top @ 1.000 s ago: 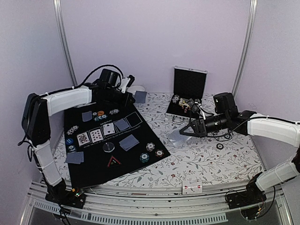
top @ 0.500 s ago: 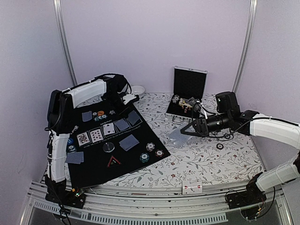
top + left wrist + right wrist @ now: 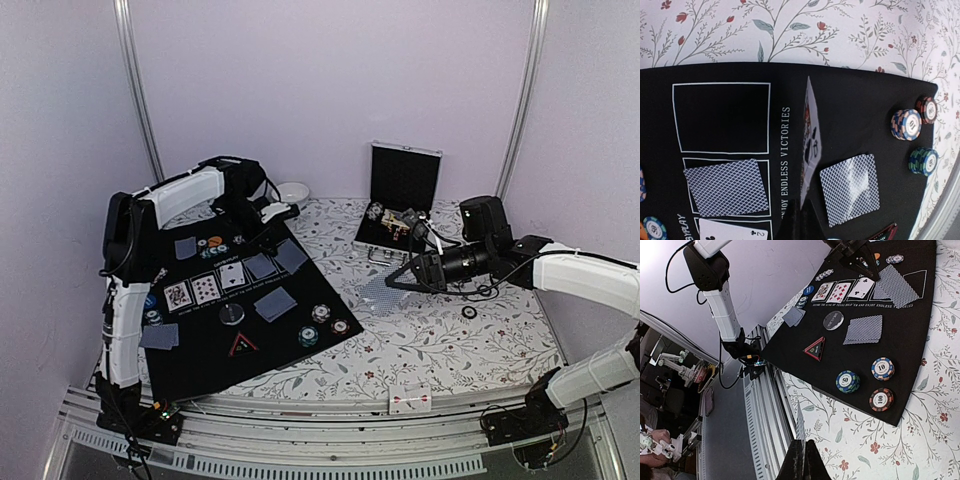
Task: Distribute texas hold em gaming equipment
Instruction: Distribute the poker card in the community card area.
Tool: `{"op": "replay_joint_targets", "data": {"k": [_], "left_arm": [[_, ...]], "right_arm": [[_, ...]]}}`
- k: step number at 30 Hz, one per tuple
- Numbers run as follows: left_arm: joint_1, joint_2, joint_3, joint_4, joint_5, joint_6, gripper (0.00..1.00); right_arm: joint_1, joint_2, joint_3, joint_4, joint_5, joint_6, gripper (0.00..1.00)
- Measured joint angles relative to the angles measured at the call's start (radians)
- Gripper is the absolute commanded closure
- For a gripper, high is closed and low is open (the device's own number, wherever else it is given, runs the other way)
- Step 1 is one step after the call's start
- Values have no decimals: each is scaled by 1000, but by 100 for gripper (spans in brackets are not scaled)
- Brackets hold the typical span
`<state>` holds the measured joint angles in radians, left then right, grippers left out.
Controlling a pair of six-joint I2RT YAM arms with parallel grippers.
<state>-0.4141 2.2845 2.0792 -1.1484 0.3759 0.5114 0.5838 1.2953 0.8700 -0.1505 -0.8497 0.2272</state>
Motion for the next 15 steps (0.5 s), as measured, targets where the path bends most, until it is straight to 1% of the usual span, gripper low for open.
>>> {"op": "replay_joint_targets", "data": {"k": [3, 6, 11, 15], "left_arm": [[0, 14, 8, -6, -9, 2, 100], [-6, 62, 45, -11, -57, -12, 100], [-23, 163, 103, -8, -210, -49, 100], [-47, 210, 146, 15, -304, -78, 100]], "right_arm": [[0, 1, 0, 0, -2, 0, 98], [0, 4, 0, 0, -8, 0, 98], [0, 7, 0, 0, -21, 0, 98], [0, 14, 0, -1, -24, 1, 98]]}}
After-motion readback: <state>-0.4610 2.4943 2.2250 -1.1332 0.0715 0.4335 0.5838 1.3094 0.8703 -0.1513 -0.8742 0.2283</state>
